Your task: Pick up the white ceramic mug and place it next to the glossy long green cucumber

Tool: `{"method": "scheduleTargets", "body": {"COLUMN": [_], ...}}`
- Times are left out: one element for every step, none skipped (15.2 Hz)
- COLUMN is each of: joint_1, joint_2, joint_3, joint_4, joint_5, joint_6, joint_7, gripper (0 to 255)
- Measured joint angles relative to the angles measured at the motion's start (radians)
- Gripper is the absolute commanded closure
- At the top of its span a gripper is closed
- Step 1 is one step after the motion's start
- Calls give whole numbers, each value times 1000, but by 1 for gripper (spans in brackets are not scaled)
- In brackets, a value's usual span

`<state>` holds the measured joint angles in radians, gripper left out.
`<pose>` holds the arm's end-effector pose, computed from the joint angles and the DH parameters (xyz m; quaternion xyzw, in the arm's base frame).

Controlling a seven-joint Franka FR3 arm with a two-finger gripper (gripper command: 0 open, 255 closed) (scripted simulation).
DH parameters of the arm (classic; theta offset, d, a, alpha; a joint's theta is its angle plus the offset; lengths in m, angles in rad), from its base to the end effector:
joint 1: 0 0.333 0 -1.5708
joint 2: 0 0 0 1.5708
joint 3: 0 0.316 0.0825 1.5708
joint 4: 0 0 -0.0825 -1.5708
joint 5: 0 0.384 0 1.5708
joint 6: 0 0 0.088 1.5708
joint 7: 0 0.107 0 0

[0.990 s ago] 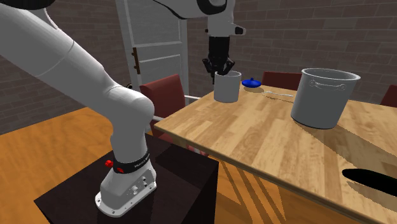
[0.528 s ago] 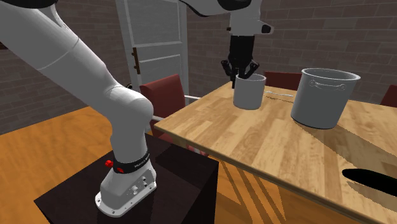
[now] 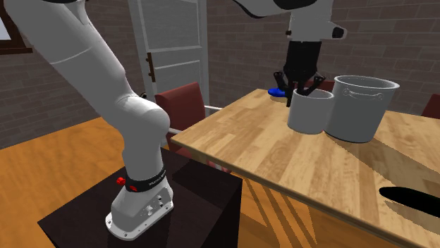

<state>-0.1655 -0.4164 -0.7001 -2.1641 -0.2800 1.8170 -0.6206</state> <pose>0.2563 -0.3839 0.5185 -0.9979 0.0642 0.0066 0.0010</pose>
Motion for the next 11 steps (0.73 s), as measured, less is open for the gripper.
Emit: {"method": "scheduleTargets", "body": {"joint_1": [2, 2, 7, 14, 16, 20, 24, 24, 24, 19, 6], "joint_2": [26, 45, 76, 116, 142, 176, 223, 262, 311, 349, 410], "joint_3": [-27, -52, -82, -116, -143, -173, -211, -243, -274, -297, -327], "joint_4": [21, 48, 69, 106, 127, 154, 189, 222, 252, 274, 316], "joint_5": [7, 13, 25, 46, 60, 81, 111, 140, 178, 210, 261], "joint_6": [7, 3, 12, 13, 18, 21, 25, 21, 24, 24, 16], "joint_7": [-29, -61, -93, -130, -163, -198, -245, -288, -333, -371, -425], "gripper": [255, 255, 255, 255, 255, 255, 255, 255, 255, 255, 255]}}
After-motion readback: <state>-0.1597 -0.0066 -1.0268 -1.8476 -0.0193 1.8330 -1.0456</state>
